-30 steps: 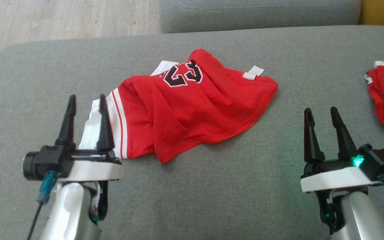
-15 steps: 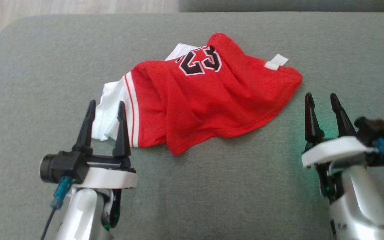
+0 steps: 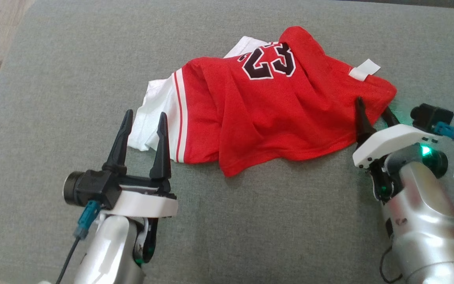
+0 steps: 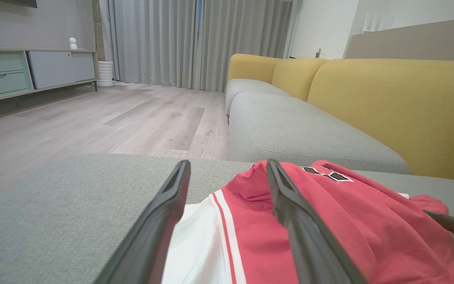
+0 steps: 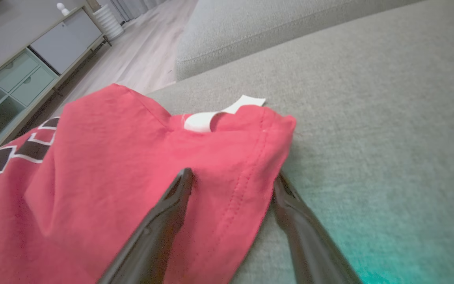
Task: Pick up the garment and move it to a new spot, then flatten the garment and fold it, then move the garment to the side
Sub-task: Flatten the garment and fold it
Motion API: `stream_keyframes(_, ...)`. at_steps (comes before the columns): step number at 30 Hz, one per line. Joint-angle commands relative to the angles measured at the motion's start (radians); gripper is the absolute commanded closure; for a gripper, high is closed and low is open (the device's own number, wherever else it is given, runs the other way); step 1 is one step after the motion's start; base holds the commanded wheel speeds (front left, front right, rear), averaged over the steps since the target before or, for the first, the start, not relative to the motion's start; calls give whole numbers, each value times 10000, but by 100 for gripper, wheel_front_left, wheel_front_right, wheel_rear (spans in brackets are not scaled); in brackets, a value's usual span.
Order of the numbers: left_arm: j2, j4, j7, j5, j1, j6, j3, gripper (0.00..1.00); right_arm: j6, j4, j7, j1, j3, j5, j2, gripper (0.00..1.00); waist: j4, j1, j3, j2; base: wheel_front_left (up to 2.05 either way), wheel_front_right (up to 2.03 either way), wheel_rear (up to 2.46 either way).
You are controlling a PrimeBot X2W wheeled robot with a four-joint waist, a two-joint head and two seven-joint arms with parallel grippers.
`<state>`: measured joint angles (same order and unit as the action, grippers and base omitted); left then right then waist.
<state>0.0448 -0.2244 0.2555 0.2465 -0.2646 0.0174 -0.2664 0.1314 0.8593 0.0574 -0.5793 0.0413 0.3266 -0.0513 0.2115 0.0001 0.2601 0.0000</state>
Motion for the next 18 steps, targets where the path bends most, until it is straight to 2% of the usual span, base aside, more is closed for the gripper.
stream_keyframes(1,56,299,62,39,-324,-61,210,0,-7,-90,174,-298,-283,-63,11,48,8,-1,6,0,0,0,0)
stream_keyframes(2,56,288,62,35,-320,-77,203,0,-7,21,344,-391,-332,-165,9,100,2,-1,0,0,0,0,0)
stream_keyframes(5,56,259,62,8,-285,-128,228,0,-7,206,902,-583,-343,-322,-61,100,-86,-1,-76,0,0,0,0)
stream_keyframes(10,56,210,62,-1,-191,-152,273,0,-7,106,1467,-700,-302,-688,-741,100,-321,-1,-396,0,0,0,0)
stream_keyframes(11,55,214,62,-8,-136,-154,304,0,-7,-49,1467,-724,-270,-751,-1194,100,-430,-1,-543,0,0,0,0)
stream_keyframes(18,55,203,62,-12,8,-114,306,0,-7,-465,598,-757,-318,-997,-3135,100,-646,-1,-967,0,0,0,0)
